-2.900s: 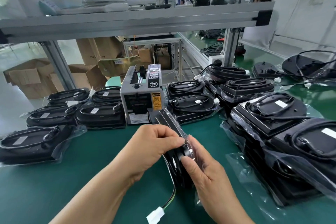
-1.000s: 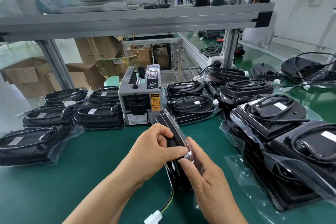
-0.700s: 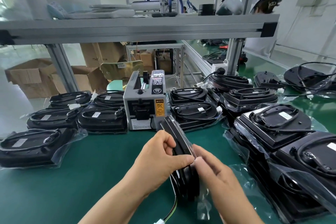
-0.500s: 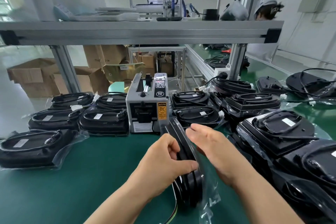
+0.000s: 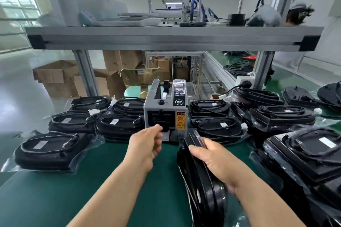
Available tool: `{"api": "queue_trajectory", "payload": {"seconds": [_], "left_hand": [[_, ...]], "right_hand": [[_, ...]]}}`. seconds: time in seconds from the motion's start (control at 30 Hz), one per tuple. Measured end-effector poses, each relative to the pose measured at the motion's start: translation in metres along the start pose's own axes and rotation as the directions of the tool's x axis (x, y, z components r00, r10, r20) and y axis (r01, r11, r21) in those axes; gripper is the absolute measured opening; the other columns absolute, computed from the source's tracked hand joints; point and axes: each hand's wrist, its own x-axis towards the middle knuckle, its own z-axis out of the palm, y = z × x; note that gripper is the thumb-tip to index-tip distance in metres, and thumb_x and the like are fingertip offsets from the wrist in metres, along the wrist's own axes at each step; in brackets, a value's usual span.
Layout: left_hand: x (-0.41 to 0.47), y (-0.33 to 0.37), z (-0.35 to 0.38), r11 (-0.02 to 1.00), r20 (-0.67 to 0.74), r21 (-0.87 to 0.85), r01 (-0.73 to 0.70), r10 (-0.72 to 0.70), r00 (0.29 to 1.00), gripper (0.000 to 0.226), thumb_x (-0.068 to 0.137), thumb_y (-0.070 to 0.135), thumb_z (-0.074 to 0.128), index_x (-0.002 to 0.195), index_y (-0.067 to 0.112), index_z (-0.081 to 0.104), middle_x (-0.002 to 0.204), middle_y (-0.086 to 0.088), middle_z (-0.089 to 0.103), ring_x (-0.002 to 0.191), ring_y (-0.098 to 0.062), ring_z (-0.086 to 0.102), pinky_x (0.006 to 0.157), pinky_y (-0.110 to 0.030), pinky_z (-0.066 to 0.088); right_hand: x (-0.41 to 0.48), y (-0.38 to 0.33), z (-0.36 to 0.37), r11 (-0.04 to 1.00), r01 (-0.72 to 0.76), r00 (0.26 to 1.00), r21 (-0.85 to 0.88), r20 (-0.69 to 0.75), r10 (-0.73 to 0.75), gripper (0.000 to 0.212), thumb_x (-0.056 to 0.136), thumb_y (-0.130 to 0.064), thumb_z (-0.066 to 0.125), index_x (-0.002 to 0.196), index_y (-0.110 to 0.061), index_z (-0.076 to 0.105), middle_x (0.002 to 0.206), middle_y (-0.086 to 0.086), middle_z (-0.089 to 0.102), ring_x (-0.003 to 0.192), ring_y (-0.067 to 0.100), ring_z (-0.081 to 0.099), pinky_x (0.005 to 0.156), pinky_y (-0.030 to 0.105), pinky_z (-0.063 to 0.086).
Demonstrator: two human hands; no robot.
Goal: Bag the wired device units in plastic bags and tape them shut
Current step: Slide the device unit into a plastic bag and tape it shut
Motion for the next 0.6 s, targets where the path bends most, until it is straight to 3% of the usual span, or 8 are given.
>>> {"api": "queue_trajectory", "payload": {"seconds": [0.03, 0.1, 0.23, 0.37, 0.47, 0.6], "left_hand": [[0.013, 0.002, 0.002, 0.997, -0.031, -0.046, 0.056, -0.058, 0.998, 0.015, 0.093, 0.021, 0.068, 0.08, 0.015, 0.068, 0.061, 0.005, 0.062, 0.047, -0.004, 0.051, 0.045, -0.018, 0.043], [0.032, 0.002, 0.007, 0.99, -0.061, -0.1, 0.1, -0.106, 0.992, 0.019, 0.094, 0.022, 0.067, 0.077, 0.015, 0.066, 0.053, 0.007, 0.061, 0.043, -0.002, 0.051, 0.043, -0.017, 0.04], [0.048, 0.004, 0.021, 0.989, -0.14, -0.133, 0.058, -0.077, 0.987, 0.019, 0.09, 0.018, 0.071, 0.073, 0.01, 0.068, 0.049, 0.004, 0.064, 0.037, -0.002, 0.054, 0.041, -0.017, 0.041], [0.051, 0.009, 0.032, 0.968, -0.214, -0.243, 0.055, -0.109, 0.971, 0.016, 0.087, 0.01, 0.072, 0.074, 0.006, 0.065, 0.046, 0.002, 0.063, 0.035, -0.004, 0.056, 0.034, -0.014, 0.039], [0.044, 0.009, 0.037, 0.967, -0.258, -0.257, -0.004, -0.064, 0.964, 0.021, 0.084, 0.005, 0.066, 0.065, 0.009, 0.056, 0.042, 0.004, 0.056, 0.031, -0.003, 0.048, 0.034, -0.014, 0.033], [0.022, 0.011, 0.027, 0.973, -0.169, -0.226, -0.041, 0.002, 0.986, 0.017, 0.085, 0.007, 0.066, 0.072, 0.014, 0.056, 0.051, 0.006, 0.051, 0.037, -0.003, 0.045, 0.041, -0.018, 0.037]], "right_hand": [[-0.001, 0.0, 0.0, 1.0, 0.008, 1.0, 0.0, 0.006, -0.008, 0.013, 0.097, -0.039, 0.059, 0.109, -0.04, 0.062, 0.102, -0.024, 0.073, 0.095, -0.004, 0.069, 0.088, 0.024, 0.052], [-0.002, -0.001, -0.001, 1.0, 0.015, 1.0, 0.005, 0.008, -0.015, 0.015, 0.097, -0.039, 0.059, 0.112, -0.04, 0.061, 0.104, -0.023, 0.073, 0.098, -0.004, 0.068, 0.091, 0.024, 0.051], [-0.004, -0.003, -0.004, 0.999, -0.007, 1.0, 0.043, -0.011, 0.008, 0.025, 0.096, -0.039, 0.06, 0.121, -0.036, 0.061, 0.109, -0.019, 0.073, 0.104, 0.002, 0.069, 0.103, 0.034, 0.05], [-0.005, -0.002, -0.005, 0.999, -0.011, 1.0, 0.047, -0.012, 0.011, 0.017, 0.096, -0.039, 0.061, 0.112, -0.037, 0.064, 0.106, -0.02, 0.074, 0.102, 0.002, 0.069, 0.101, 0.033, 0.051], [-0.006, -0.004, -0.003, 1.0, 0.001, 1.0, 0.03, -0.027, 0.0, 0.023, 0.096, -0.037, 0.06, 0.118, -0.033, 0.065, 0.107, -0.017, 0.075, 0.102, 0.004, 0.07, 0.098, 0.031, 0.052], [-0.014, -0.008, -0.006, 0.999, -0.03, 0.999, 0.042, 0.022, 0.029, 0.026, 0.097, -0.032, 0.061, 0.123, -0.027, 0.063, 0.11, -0.006, 0.075, 0.104, 0.013, 0.071, 0.102, 0.039, 0.052]]}}
